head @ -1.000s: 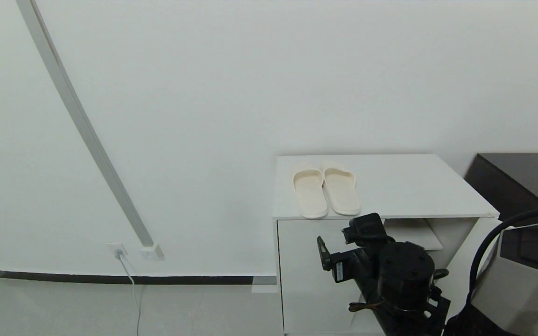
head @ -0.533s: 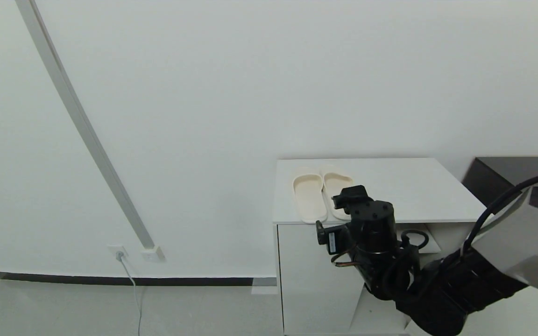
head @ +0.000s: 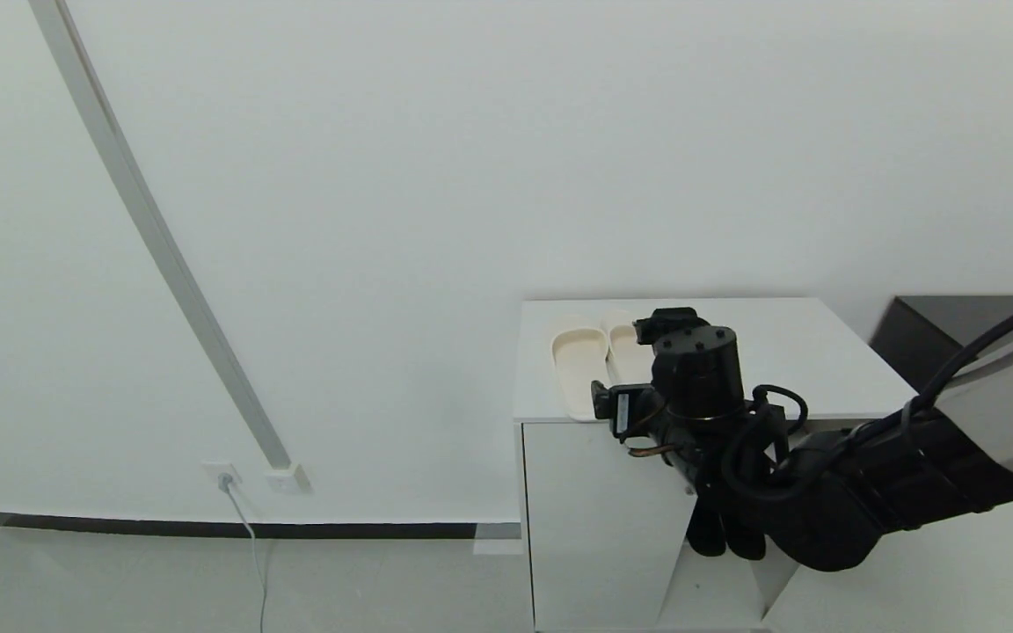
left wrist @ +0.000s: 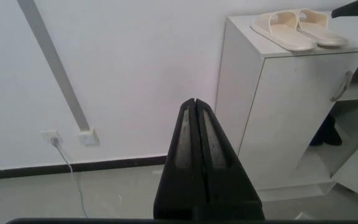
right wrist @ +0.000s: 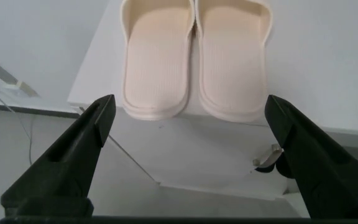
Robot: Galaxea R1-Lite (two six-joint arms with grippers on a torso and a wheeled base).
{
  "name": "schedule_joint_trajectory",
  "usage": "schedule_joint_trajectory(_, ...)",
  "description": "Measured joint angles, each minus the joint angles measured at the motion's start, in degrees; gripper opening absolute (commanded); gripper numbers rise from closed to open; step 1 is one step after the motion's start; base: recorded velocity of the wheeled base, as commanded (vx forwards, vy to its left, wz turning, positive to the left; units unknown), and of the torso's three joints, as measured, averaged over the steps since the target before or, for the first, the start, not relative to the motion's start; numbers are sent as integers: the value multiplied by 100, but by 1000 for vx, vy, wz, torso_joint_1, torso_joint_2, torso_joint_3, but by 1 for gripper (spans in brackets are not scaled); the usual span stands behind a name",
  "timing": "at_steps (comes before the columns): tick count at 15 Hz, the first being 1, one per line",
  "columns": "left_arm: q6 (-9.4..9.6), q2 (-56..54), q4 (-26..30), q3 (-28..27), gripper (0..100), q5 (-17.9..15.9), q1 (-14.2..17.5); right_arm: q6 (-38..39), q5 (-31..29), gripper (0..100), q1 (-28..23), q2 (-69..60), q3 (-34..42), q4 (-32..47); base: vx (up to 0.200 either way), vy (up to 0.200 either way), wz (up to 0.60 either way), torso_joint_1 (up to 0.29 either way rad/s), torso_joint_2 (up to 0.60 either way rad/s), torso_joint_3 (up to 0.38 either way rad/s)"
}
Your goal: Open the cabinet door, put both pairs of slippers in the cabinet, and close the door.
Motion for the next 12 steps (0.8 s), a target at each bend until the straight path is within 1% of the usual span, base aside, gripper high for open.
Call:
schedule_joint_trajectory(4, -9, 0, 0, 0, 0, 2, 0, 56, 26, 100, 9, 45, 122, -33, 200, 0, 0, -2, -4, -1)
schedule_joint_trajectory(7, -22, 0, 0, 0, 0, 5, 2, 69, 160, 100, 4, 182, 174, -180, 200, 0, 0, 12, 6, -2)
schedule_joint_trajectory(9, -69, 0, 0, 0, 0, 30, -5, 74, 216, 100, -2, 336, 205, -315, 0, 0, 0, 0, 0, 0)
schedule_joint_trajectory(12, -99, 0, -2, 0, 0, 95, -2, 50, 310, 100, -74, 695, 194, -725, 0, 0, 0, 0, 0, 0)
